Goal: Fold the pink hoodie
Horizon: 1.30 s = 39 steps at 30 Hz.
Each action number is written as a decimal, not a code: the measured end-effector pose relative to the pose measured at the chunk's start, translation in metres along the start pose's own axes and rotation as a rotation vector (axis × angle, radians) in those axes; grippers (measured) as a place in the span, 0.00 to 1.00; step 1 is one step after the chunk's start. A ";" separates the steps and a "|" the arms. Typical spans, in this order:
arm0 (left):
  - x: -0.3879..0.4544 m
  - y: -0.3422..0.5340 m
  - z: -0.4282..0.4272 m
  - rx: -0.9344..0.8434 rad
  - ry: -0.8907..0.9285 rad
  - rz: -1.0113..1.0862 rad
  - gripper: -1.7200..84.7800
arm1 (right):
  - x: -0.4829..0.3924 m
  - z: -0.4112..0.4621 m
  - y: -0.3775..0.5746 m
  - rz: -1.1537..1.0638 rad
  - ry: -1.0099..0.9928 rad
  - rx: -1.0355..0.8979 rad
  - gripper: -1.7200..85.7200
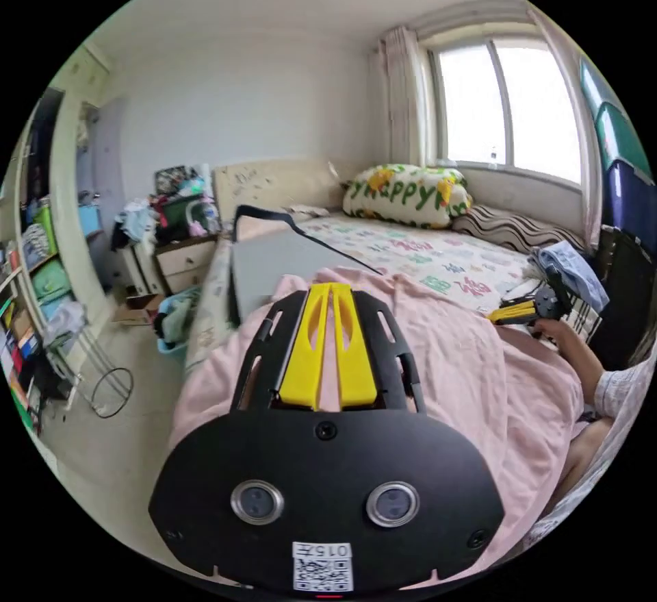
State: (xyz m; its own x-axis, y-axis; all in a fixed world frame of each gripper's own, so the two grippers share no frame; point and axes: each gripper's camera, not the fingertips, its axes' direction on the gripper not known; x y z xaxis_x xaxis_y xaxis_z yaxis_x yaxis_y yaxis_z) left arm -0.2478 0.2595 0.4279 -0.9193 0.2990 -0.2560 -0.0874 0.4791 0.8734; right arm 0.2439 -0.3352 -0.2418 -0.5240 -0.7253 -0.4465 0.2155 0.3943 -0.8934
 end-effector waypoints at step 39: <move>-0.538 0.589 -0.080 0.171 0.782 -1.514 0.23 | -0.665 0.179 -0.548 -0.845 -0.351 -0.438 0.20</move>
State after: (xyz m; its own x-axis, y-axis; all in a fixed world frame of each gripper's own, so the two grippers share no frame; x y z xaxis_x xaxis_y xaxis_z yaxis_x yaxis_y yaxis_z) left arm 0.1648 0.3146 1.1130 -0.0209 -0.8895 -0.4565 -0.9997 0.0249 -0.0027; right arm 0.6222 -0.1698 0.5358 -0.0780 -0.9595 0.2707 -0.4717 -0.2037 -0.8579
